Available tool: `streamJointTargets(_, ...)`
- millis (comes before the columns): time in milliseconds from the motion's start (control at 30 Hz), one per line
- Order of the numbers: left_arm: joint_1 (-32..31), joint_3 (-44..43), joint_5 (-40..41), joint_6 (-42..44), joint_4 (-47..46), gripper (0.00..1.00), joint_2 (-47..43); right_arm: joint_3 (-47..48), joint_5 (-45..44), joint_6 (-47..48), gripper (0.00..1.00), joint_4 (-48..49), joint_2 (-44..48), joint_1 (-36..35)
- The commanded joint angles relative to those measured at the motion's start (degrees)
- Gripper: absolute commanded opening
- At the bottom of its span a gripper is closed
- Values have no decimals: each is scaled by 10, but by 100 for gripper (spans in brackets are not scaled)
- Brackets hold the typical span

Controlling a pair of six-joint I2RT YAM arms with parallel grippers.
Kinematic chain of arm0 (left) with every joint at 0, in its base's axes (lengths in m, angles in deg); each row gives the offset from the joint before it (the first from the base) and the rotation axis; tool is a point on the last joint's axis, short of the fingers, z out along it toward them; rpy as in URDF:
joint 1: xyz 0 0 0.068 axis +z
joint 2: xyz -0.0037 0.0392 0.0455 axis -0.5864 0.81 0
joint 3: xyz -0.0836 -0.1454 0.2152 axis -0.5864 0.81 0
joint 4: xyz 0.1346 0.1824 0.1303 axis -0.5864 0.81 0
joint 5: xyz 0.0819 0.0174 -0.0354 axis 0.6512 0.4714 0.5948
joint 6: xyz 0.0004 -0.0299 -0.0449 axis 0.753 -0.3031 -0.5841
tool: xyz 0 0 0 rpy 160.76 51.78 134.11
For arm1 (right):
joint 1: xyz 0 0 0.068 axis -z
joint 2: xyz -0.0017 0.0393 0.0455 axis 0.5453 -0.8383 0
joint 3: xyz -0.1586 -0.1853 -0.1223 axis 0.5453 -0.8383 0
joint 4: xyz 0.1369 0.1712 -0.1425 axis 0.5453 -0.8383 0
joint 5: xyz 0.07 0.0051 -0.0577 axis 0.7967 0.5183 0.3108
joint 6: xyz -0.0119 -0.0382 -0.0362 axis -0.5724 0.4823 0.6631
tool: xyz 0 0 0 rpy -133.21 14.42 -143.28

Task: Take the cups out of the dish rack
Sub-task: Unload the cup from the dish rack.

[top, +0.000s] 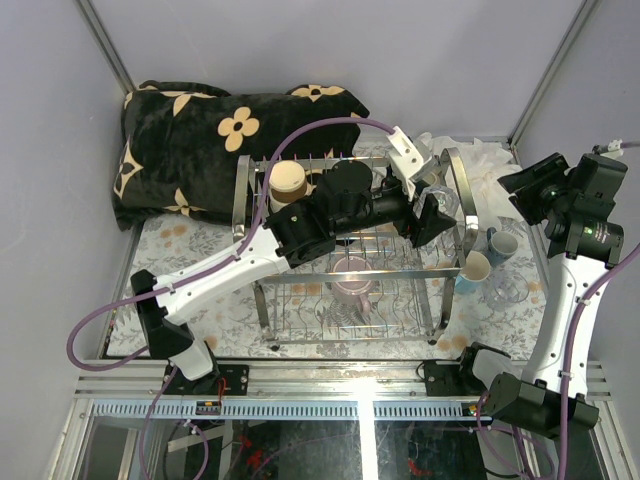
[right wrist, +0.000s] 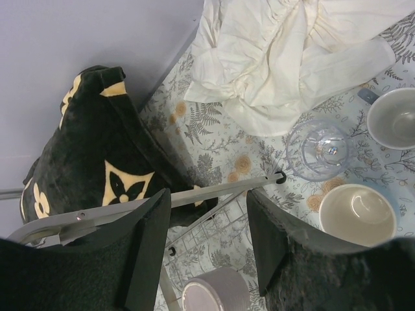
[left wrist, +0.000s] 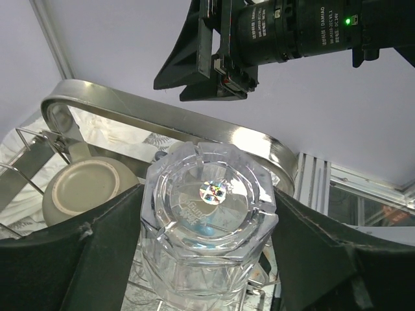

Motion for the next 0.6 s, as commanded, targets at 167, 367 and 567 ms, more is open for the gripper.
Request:
streamJointTargets(167, -8, 5, 24, 14, -54, 53, -8, -6, 22, 4, 57, 27, 13, -4)
streamJointTargets(367, -10, 10, 32, 16, -49, 40, -21, -9, 24, 1, 57, 29, 13, -4)
streamJointTargets(567, -10, 8, 51, 19, -40, 20, -44, -7, 26, 0, 57, 32, 12, -3)
